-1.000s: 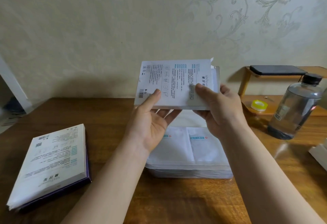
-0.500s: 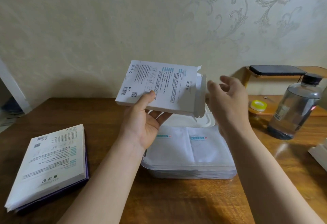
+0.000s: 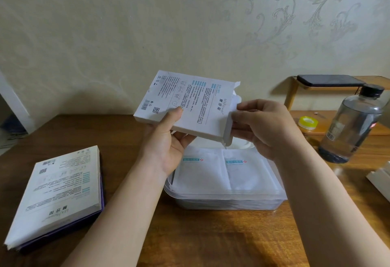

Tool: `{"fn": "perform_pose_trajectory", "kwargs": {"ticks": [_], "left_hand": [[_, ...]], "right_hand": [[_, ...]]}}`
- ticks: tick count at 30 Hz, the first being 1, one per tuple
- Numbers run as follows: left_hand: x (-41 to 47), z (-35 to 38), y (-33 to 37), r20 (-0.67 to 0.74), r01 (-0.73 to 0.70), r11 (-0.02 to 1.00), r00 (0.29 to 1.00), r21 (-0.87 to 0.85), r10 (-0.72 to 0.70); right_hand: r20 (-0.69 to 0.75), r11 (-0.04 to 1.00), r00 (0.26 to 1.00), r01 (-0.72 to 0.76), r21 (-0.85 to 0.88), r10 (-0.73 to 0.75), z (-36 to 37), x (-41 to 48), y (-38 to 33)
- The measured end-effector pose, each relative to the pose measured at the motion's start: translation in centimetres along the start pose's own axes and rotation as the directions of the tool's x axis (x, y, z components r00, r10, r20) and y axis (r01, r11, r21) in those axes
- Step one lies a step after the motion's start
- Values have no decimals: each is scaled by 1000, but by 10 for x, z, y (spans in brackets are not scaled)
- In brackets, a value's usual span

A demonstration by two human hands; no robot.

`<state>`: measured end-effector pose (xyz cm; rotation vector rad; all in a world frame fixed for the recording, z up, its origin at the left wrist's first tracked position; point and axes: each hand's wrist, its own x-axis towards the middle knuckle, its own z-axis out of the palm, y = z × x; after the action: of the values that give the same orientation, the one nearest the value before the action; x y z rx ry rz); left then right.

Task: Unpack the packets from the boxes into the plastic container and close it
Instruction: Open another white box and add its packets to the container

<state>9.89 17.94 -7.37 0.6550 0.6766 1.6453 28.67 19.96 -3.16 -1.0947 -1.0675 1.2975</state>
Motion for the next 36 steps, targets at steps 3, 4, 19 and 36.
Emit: {"fn": "perform_pose_trajectory", "kwargs": {"ticks": [3, 4, 19, 36], "left_hand": [[-1, 0, 2, 29, -10, 1000, 1000, -2, 10], [-1, -1, 3, 35, -16, 1000, 999, 3, 16], [1, 4, 1, -105, 10, 1000, 994, -9, -10], [7, -9, 19, -163, -20, 998, 987, -66, 9]], "right_hand": [[112, 996, 992, -63, 68, 55, -2, -2, 0], [132, 994, 989, -81, 75, 71, -3, -2, 0], [-104, 998, 995, 15, 57, -9, 15, -2, 1], [195, 538, 716, 650, -537, -670, -6, 3, 7]]}}
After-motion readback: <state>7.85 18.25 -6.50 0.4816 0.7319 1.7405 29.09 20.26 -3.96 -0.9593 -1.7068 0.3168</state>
